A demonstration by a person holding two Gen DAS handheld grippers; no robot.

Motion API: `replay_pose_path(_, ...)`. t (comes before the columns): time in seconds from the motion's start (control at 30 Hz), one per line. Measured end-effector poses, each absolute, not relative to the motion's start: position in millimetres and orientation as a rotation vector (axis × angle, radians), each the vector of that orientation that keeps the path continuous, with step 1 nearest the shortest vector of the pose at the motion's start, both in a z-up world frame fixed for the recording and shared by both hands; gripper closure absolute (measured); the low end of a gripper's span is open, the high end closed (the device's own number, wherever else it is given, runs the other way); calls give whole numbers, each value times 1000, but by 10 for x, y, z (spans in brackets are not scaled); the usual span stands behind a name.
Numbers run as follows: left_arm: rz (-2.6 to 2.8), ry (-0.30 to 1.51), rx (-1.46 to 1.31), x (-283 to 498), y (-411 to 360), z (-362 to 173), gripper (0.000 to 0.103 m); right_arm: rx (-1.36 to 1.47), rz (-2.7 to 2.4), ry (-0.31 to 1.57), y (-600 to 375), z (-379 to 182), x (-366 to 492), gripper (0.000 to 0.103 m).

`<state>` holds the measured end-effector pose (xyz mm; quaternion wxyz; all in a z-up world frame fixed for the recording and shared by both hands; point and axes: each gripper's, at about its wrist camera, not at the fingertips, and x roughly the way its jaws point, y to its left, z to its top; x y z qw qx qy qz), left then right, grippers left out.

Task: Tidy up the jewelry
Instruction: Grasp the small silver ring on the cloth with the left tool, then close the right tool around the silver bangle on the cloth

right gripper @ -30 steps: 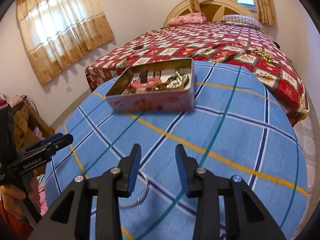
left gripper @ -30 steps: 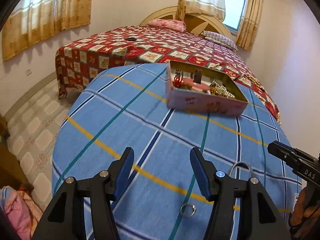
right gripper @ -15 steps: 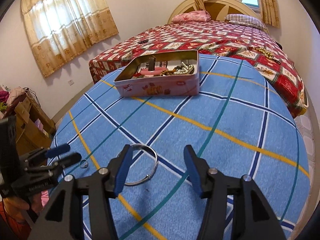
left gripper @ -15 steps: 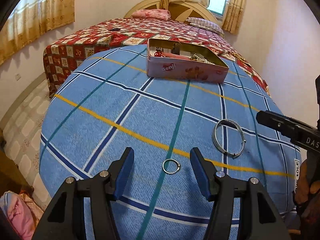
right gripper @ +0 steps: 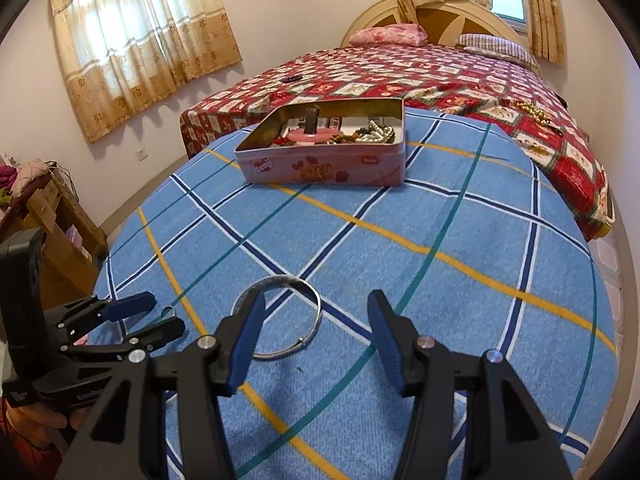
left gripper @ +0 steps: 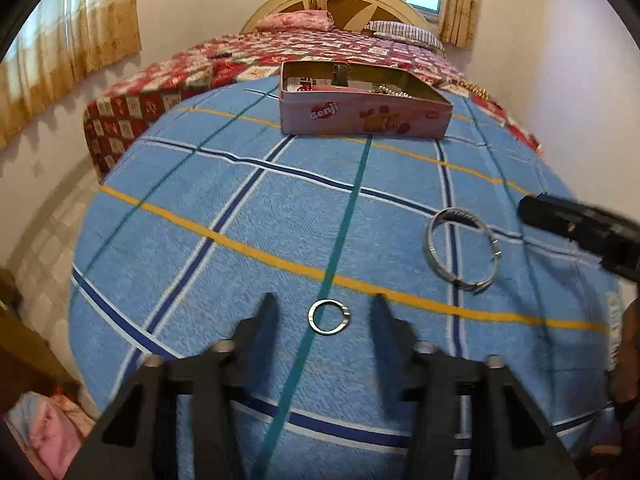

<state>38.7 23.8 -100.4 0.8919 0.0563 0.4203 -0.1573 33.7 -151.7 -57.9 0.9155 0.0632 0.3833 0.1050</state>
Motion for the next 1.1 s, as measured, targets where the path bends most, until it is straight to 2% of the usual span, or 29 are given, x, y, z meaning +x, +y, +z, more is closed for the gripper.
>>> replay_pose_path(0.03,-328,869,121,392,249,-1003,77,133,215,789,-1522,-576,334,46)
replay_pose_path(0.07,-330,871,115,399,267,-1001,79,136,213,788,-1526,-576,332,46)
replay_pose_path(0.57,-410,846,128,341,195,-996,82,116,200,810,-1504,-626,350,46)
replay_pose_path(0.77,-403,810,96,348,261,-871,82,61,217,826,-1395,-670,355,35)
replay_pose_path(1.1,-390,758,63,422,347,-625,82,-49,240,903,-1116,-818,530,33)
